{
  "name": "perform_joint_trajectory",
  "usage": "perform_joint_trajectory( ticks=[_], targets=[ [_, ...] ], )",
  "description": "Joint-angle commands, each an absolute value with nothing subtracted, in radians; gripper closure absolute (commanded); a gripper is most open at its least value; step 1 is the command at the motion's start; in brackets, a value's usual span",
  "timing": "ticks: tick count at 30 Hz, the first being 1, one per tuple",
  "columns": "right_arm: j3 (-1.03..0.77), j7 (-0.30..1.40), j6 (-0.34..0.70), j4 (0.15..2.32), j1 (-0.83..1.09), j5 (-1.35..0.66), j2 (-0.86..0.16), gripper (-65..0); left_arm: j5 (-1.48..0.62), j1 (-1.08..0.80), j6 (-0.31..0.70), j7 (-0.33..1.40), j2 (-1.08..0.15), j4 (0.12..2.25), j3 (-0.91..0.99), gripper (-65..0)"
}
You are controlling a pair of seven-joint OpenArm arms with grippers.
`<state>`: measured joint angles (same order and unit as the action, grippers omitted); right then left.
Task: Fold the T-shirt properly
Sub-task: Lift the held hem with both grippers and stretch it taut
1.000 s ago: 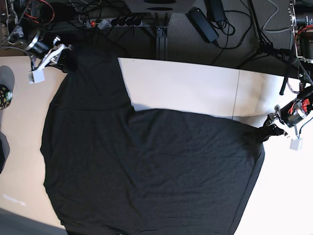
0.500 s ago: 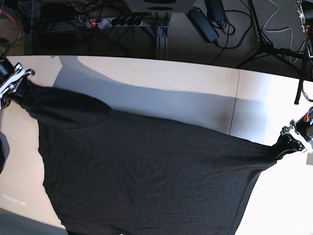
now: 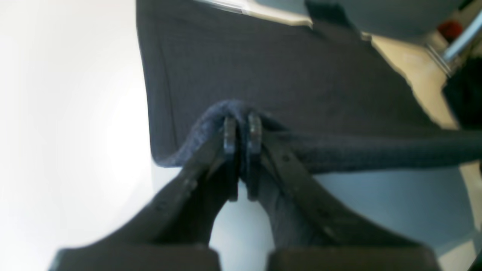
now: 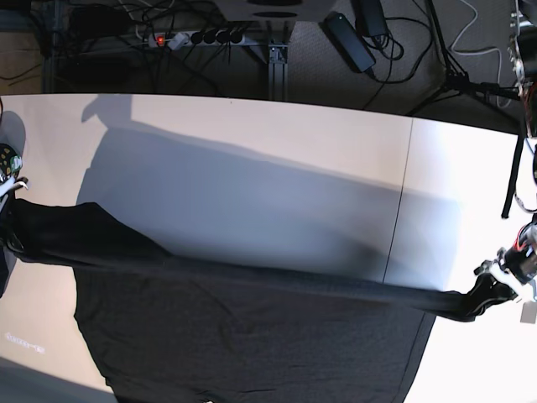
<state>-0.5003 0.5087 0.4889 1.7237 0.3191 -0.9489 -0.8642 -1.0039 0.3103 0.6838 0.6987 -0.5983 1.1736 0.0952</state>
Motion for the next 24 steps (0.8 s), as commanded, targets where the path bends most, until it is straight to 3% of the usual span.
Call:
perform_joint_trajectory(
  ticks=[1,24],
  targets=[
    [-0.490,0.482,0.546,1.718,0.288,-0.942,-0.893,0.0,-1.011,0.356,0.698,0.671,-0.604,1.157,0.089,0.0],
    [0.065,0.470,0.546,1.251,-0.365,-0.784,-0.859,0.0,-0.709,0.719,0.698,0.438,-0.458,0.695,-0.045,0.0]
  ],
)
